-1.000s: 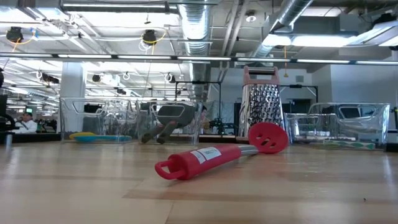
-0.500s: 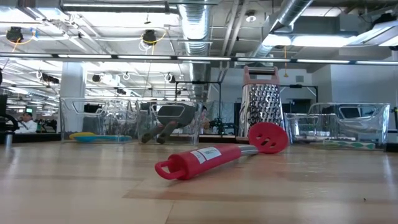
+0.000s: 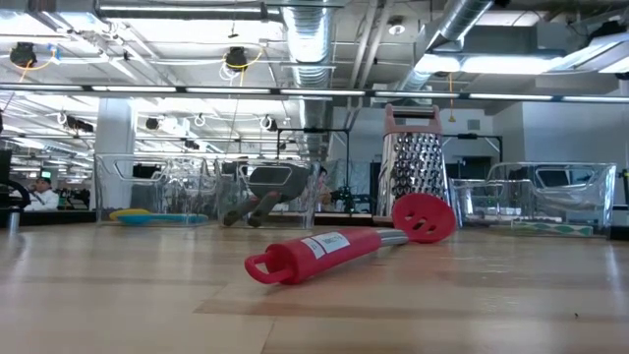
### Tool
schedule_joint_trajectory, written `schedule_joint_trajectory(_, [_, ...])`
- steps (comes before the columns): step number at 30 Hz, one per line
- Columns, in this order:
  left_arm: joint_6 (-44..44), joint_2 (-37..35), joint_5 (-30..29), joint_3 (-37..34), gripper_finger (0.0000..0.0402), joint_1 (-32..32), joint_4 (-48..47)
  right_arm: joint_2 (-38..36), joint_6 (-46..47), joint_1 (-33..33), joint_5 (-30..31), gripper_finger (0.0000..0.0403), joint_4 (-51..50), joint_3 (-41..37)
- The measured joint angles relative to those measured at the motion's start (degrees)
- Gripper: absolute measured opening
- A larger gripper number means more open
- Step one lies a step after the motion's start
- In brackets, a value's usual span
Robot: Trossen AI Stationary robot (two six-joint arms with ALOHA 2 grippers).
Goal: Pick & Place Kitchen Items
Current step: Put the red serving spoon into the left transparent bin
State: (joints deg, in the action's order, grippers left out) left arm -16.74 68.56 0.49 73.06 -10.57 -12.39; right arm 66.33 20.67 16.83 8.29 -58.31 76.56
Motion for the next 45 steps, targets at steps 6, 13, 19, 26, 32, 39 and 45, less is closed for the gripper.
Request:
schedule_joint_trajectory(6, [-0.19,0.13,0.01,0.02,0.0127,-0.44,0.04,4.26,-5.70,-7.91,-7.10,0.0000,-0.91,0.02])
schedule_joint_trajectory(13, [-0.15,-0.79,0.00,0.09,0.0127,-0.44,0.01,12.49,-7.35,-14.12,-9.83,0.0000,-1.46,-0.03])
schedule_joint_trajectory(19, [-0.08,-0.79,0.00,0.07,0.0127,-0.40,-0.04,19.97,-16.92,-17.23,-9.60,0.0000,-0.91,-0.01])
schedule_joint_trajectory(26, [-0.06,-0.79,0.00,0.07,0.0127,-0.40,-0.09,26.58,-31.56,-18.94,-9.79,0.0000,-1.69,0.01])
schedule_joint_trajectory(32, [-0.06,-0.79,0.00,0.07,0.0127,-0.40,-0.27,30.52,-35.88,-20.76,-10.03,0.0000,-1.95,0.03])
schedule_joint_trajectory(39, [-0.06,-0.79,0.00,0.07,0.0127,-0.40,-0.66,33.59,-33.90,-22.86,-8.80,0.0007,-0.45,0.03])
schedule_joint_trajectory(45, [-0.06,-0.79,0.00,0.04,0.0127,-0.40,-0.98,36.31,-34.15,-23.05,-8.53,0.0062,0.12,0.01])
